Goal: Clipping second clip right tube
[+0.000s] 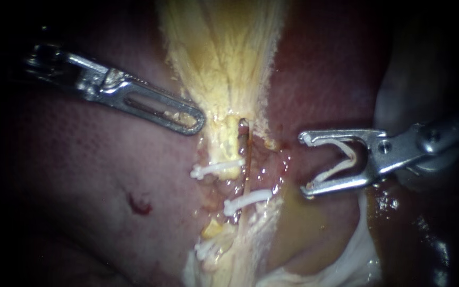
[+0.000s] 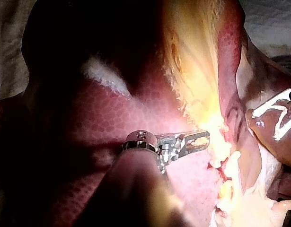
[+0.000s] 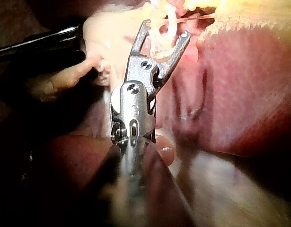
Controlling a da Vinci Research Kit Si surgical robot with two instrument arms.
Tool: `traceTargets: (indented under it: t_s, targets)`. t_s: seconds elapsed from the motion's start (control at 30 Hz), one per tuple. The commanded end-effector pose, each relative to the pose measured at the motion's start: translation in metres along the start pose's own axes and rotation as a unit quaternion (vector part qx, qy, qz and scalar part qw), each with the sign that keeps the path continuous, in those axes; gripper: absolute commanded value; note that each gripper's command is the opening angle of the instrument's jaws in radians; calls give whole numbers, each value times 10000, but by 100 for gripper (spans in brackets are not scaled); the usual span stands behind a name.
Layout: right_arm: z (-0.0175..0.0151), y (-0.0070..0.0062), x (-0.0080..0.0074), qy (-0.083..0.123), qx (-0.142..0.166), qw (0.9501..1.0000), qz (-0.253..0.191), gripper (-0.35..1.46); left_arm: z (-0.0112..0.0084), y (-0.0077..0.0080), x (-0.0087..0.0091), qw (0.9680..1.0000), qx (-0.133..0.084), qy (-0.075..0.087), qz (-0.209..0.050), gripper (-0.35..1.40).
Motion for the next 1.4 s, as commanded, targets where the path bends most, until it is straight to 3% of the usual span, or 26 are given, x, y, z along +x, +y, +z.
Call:
traceTargets:
  t_s: [0.03, 0.17, 0.37, 0.5, 0.87, 1.17, 1.4]
  targets:
    - [0, 0, 0, 0, -5, 10000, 2, 50, -2, -1, -1, 10000, 5, 0, -2, -35]
    - [1, 0, 1, 0, -7, 10000, 4, 50, -19, -7, -8, 10000, 55, 24, -26, -35]
    - [1, 0, 1, 0, -6, 10000, 3, 50, -71, -22, -35, 9998, -65, -135, -102, -35]
    - [2, -1, 2, 0, -8, 10000, 4, 50, -93, -26, -41, 9996, -86, -240, -87, -35]
    - [17, -2, 1, 17, 96, 9999, -39, 50, -90, -27, -39, 9996, -108, -253, -88, -35]
    - [56, -8, -13, 34, 319, 9982, 504, 50, -89, -27, -39, 9996, -113, -256, -88, -35]
    - [82, -3, -30, 15, 392, 9940, 1020, 50, -88, -28, -39, 9996, -119, -260, -89, -35]
